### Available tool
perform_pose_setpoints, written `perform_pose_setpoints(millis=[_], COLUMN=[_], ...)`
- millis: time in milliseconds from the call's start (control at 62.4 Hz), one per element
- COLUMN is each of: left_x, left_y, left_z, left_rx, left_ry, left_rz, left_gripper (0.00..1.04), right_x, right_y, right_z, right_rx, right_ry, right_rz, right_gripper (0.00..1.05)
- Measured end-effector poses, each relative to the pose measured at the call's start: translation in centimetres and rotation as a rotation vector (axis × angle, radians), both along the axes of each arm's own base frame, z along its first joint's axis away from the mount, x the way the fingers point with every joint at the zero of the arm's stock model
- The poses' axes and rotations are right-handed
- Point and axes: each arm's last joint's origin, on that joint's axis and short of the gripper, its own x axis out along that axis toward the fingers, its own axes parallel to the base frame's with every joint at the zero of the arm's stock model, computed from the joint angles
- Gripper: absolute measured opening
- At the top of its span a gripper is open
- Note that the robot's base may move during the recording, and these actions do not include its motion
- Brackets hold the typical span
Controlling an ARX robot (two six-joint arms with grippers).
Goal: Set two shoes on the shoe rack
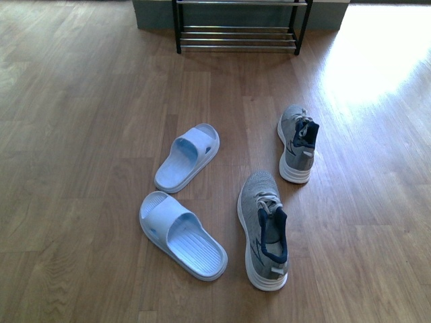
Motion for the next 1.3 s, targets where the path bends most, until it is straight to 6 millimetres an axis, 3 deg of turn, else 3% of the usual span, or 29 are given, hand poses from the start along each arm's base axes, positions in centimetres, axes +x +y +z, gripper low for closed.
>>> perform_pose_setpoints(millis=[1297], left_x=[0.00], left_y=[0.00], left_z=[0.00], left_rx=[0.000], left_ry=[0.000], left_rz=[0.000], left_gripper=[0.95], right_x=[-0.01], right_y=[0.01], right_z=[0.01], right_rx=[0.000], right_ry=[-0.002], right_rz=[0.002], right_gripper=[0.95])
